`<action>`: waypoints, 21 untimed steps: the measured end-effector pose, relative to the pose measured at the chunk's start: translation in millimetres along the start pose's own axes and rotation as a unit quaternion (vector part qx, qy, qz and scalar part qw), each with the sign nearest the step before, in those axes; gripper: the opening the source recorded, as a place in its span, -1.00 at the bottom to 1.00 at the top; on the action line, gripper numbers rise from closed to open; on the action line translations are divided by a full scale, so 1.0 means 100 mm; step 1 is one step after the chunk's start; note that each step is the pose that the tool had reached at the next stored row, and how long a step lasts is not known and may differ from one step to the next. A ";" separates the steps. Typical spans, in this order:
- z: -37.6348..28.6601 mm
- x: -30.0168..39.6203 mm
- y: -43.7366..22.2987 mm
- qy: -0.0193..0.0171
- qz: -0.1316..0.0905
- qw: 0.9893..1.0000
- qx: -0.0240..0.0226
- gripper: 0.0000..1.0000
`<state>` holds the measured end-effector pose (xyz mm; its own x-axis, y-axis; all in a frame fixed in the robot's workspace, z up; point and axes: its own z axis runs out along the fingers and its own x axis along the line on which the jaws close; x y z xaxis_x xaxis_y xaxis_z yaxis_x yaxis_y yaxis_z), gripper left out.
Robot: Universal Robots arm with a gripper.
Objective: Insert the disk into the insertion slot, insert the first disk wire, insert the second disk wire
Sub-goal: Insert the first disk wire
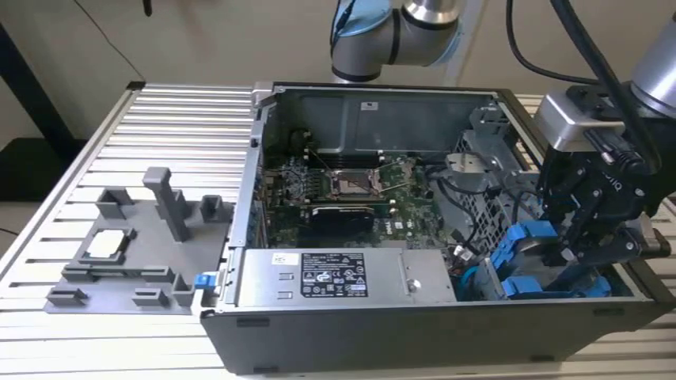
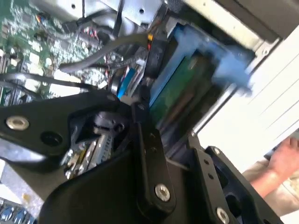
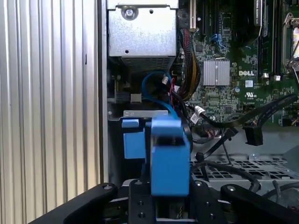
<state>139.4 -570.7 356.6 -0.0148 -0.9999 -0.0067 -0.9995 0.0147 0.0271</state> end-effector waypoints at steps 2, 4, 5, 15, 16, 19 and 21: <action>-0.001 -0.006 0.002 0.000 0.000 1.000 0.000 -0.20; -0.013 -0.009 0.002 0.001 0.000 1.000 0.000 -0.07; -0.046 -0.010 0.003 0.001 0.000 1.000 0.000 -0.07; -0.373 -0.024 0.018 0.000 0.000 1.000 0.009 -0.07; -0.375 -0.024 0.025 0.000 0.000 1.000 0.018 -0.07; -0.375 -0.024 0.037 -0.004 0.000 0.999 0.045 -0.07; -0.374 -0.023 0.043 -0.007 0.000 0.998 0.063 -0.07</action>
<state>136.2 -568.5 394.1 -0.0138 -0.9997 -0.0201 -0.9949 0.0158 -0.0998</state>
